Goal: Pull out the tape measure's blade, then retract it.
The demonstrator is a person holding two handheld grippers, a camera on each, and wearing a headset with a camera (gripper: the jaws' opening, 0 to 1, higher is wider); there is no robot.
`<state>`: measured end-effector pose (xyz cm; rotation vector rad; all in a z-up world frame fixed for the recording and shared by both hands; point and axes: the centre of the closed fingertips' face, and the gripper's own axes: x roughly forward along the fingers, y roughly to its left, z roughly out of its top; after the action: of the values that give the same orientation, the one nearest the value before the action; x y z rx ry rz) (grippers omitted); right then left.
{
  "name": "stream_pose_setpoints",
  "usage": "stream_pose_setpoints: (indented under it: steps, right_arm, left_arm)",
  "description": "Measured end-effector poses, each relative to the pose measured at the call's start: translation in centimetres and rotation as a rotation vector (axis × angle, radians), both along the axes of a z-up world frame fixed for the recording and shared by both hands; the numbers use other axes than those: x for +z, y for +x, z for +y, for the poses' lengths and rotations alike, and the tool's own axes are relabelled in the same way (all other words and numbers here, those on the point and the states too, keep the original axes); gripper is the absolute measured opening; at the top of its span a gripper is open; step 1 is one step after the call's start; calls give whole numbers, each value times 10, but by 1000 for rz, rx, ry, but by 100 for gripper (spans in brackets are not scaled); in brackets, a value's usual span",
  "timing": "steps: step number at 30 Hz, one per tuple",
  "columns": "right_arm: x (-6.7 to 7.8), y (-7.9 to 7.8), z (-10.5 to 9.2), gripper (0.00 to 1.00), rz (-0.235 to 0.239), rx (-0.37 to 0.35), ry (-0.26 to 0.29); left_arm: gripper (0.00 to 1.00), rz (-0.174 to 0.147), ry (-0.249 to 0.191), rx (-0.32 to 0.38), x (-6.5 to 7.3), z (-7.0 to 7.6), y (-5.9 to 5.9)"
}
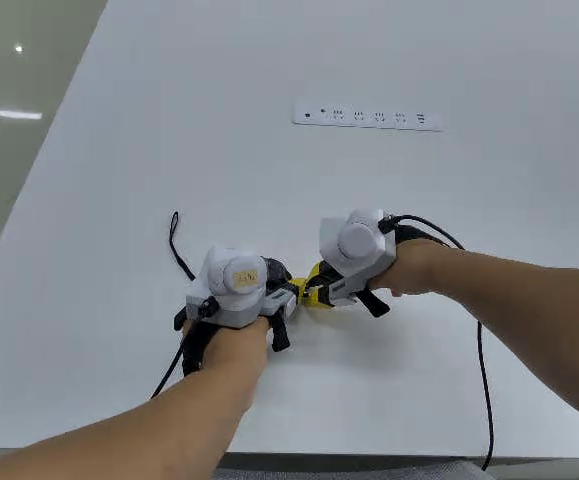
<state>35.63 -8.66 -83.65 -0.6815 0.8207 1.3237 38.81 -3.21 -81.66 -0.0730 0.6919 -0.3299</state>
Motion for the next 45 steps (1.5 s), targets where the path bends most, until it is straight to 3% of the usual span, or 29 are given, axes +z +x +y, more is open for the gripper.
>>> stream_pose_setpoints:
  steps: [21,45]
  right_arm:
    - [1,-1,9,13,2,49,18]
    - [0,0,11,13,8,43,30]
  left_arm:
    - [69,15,-17,-9,-1,-1,-1]
    - [69,32,-34,-5,-2,-3,-2]
